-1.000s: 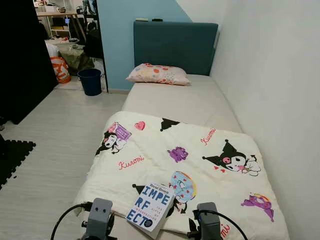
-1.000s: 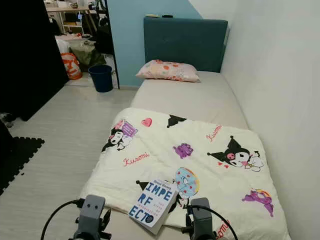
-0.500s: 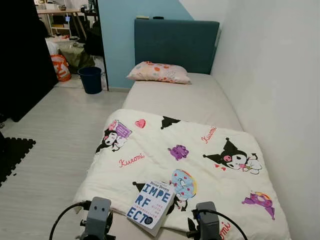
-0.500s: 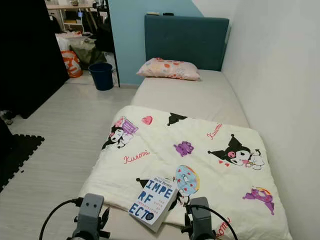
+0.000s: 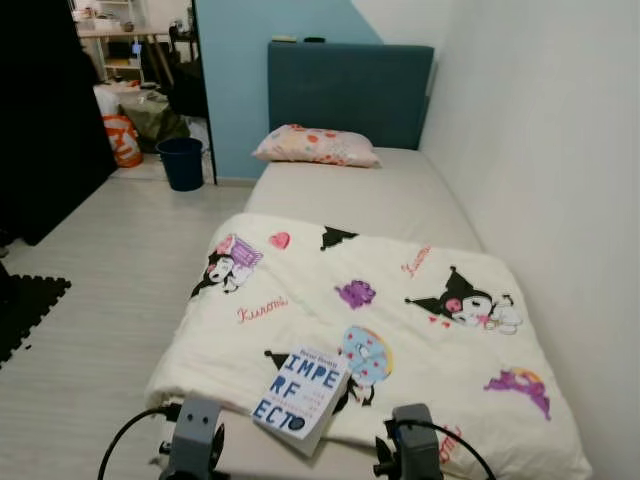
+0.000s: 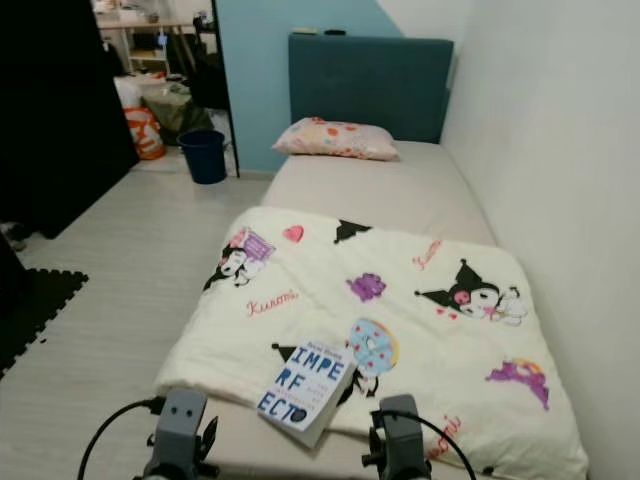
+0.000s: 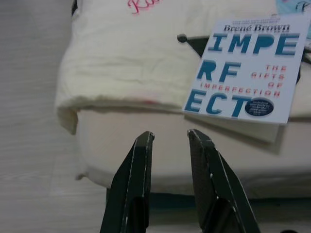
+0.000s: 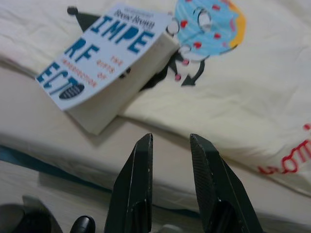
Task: Clean up the room
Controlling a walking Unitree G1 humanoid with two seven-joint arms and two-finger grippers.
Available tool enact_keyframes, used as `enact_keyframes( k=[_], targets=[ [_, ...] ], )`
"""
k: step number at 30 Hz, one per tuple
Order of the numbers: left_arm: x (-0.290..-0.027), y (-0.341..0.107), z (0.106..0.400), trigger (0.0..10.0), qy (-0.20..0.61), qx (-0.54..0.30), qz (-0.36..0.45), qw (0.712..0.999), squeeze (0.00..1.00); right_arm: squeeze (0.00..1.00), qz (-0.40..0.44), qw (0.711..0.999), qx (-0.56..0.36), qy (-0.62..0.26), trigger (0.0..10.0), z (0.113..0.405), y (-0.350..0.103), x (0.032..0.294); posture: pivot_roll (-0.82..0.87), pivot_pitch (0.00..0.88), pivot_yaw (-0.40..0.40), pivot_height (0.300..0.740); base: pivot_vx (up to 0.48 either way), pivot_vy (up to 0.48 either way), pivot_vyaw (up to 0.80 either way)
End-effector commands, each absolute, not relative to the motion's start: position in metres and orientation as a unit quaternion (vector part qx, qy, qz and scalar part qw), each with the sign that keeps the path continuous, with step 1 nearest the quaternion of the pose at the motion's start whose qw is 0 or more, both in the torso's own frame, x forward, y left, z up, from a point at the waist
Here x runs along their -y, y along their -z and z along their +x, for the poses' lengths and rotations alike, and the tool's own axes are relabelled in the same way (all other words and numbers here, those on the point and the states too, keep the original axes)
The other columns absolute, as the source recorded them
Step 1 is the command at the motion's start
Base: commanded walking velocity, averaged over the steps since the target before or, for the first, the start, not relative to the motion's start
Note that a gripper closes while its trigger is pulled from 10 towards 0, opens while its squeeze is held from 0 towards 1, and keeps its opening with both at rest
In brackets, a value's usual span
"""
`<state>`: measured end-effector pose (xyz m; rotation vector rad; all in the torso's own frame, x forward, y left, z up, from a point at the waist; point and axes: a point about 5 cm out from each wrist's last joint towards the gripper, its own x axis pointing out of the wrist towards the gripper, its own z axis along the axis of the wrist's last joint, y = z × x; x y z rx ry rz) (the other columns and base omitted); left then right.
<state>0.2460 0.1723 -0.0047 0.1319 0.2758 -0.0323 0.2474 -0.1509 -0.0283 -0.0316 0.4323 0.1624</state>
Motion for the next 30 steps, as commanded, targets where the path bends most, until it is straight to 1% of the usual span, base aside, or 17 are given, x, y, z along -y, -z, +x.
enact_keyframes(
  k=[1,19,30],
  targets=[
    [-0.1772,0.0099,0.2413,10.0,0.012,-0.154,0.071,0.985,0.00,0.00,-0.015,0.972,-0.220,-0.080,10.0,0.2459,0.0299,0.1511,0.01,0.085,-0.047,0.633,0.000,0.000,0.00],
    [-0.1753,0.0120,0.2391,10.0,0.010,-0.157,0.069,0.985,0.00,0.00,-0.020,0.971,-0.222,-0.083,10.0,0.2457,0.0302,0.1520,0.01,0.089,-0.050,0.633,0.000,0.000,0.00],
    [-0.1771,0.0114,0.2394,10.0,-0.002,-0.155,0.068,0.985,0.00,0.00,-0.016,0.972,-0.218,-0.087,10.0,0.2451,0.0295,0.1511,0.01,0.093,-0.054,0.608,0.000,0.000,0.00]
  ],
)
